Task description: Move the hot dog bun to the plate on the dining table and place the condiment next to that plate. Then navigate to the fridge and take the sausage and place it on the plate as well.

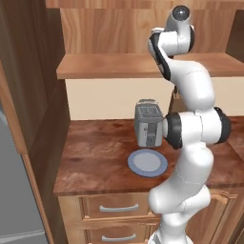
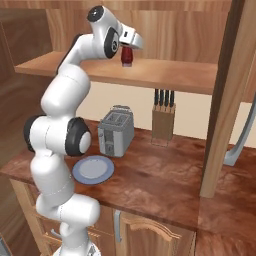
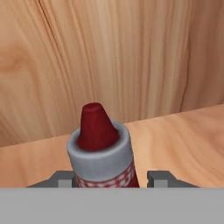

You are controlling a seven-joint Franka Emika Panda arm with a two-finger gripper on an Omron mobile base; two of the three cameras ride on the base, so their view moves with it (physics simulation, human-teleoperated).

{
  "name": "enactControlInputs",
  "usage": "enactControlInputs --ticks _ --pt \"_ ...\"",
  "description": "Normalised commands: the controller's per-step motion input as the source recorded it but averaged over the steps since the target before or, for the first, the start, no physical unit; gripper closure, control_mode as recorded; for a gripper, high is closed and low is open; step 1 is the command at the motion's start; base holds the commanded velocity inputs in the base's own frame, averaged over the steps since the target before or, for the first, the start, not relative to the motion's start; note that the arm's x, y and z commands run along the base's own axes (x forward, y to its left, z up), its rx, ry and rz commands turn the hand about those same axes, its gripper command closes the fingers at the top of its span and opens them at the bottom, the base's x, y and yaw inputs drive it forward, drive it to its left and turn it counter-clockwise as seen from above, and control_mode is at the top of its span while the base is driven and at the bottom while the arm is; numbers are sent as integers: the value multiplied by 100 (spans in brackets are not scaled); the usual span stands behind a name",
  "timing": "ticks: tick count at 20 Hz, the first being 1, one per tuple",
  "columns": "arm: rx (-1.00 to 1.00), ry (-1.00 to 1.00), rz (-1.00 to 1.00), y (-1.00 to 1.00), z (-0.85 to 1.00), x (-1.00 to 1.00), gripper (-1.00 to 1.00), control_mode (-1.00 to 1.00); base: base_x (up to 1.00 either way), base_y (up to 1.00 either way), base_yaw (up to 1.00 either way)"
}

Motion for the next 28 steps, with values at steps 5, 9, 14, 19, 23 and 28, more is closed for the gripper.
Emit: enactControlInputs --ticks 5,9,14,19,23,28 --pt "0 -15 0 21 7 -99 100 -100 0 0 0" --pt "0 -2 0 30 5 -100 100 -100 0 0 0" --pt "0 1 0 22 8 -100 100 -100 0 0 0" --pt "3 8 0 14 23 -100 100 -100 0 0 0" --pt "3 7 1 11 5 -100 100 -100 0 0 0" --pt "0 1 3 17 0 -100 100 -100 0 0 0"
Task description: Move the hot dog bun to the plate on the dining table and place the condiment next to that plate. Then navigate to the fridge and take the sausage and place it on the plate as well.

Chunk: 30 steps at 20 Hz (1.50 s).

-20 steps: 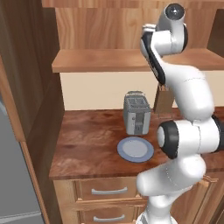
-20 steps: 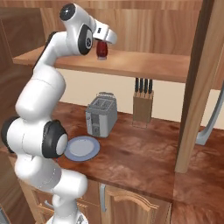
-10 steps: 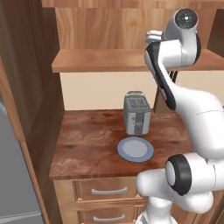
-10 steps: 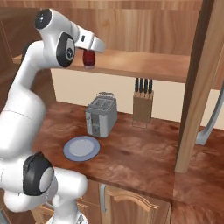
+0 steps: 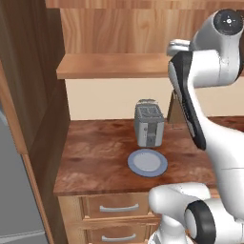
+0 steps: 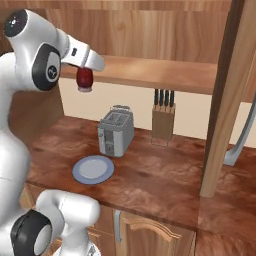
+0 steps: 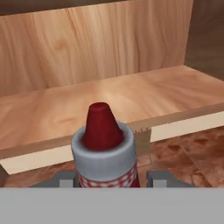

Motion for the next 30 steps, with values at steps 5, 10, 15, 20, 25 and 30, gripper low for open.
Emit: enactControlInputs --ticks 5,10,15,20,25,30 --pt "-3 -9 3 24 -1 -100 100 -100 0 0 0" --pt "-1 -2 1 4 -10 -61 100 100 -18 0 0" --pt "0 0 0 0 0 0 100 100 -100 25 -1" --pt "0 0 0 0 0 0 100 100 -100 59 -22" --pt "0 0 0 0 0 0 100 100 -82 29 -84" --pt "0 0 0 0 0 0 100 100 -84 5 -82"
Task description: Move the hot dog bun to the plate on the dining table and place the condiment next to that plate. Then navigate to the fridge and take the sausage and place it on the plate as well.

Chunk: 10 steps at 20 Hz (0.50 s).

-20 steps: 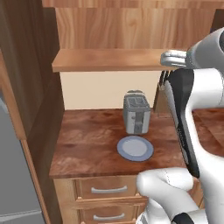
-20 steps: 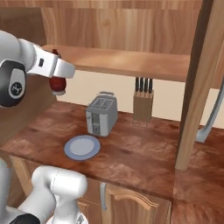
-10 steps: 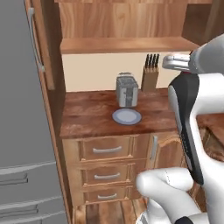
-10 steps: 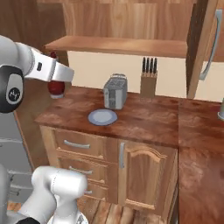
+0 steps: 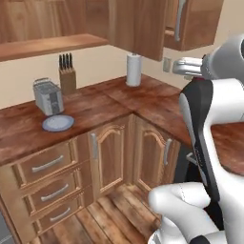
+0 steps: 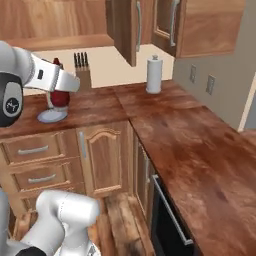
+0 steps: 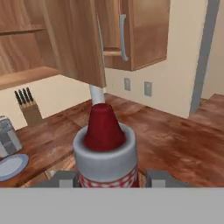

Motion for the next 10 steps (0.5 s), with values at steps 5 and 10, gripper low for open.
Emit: enactControlInputs --ticks 5,10 --pt "0 0 0 0 0 0 100 100 -100 -2 -66" --pt "0 0 0 0 0 0 100 100 -100 -27 -58"
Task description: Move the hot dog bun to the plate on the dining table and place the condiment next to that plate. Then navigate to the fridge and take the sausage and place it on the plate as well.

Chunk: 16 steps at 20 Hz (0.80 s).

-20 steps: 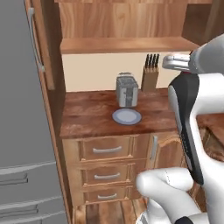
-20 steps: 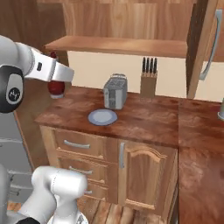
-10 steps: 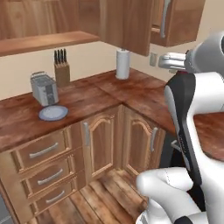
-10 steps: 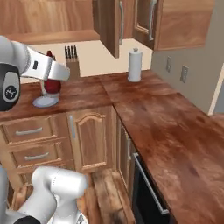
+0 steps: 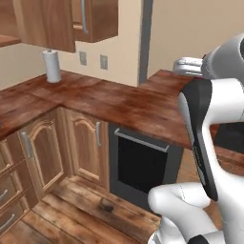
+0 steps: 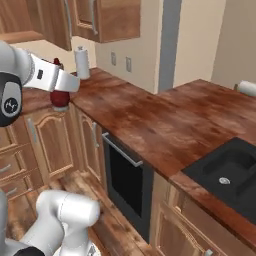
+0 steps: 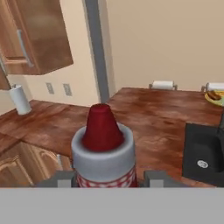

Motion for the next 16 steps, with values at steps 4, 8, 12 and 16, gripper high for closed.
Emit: enactControlInputs --ticks 4,8,12,16 --pt "0 0 0 0 0 0 100 100 -95 -86 -48" --pt "0 0 0 0 0 0 100 100 -75 -100 -43" --pt "0 0 0 0 0 0 100 100 -71 -100 -39" --pt "0 0 0 0 0 0 100 100 -64 -100 -31"
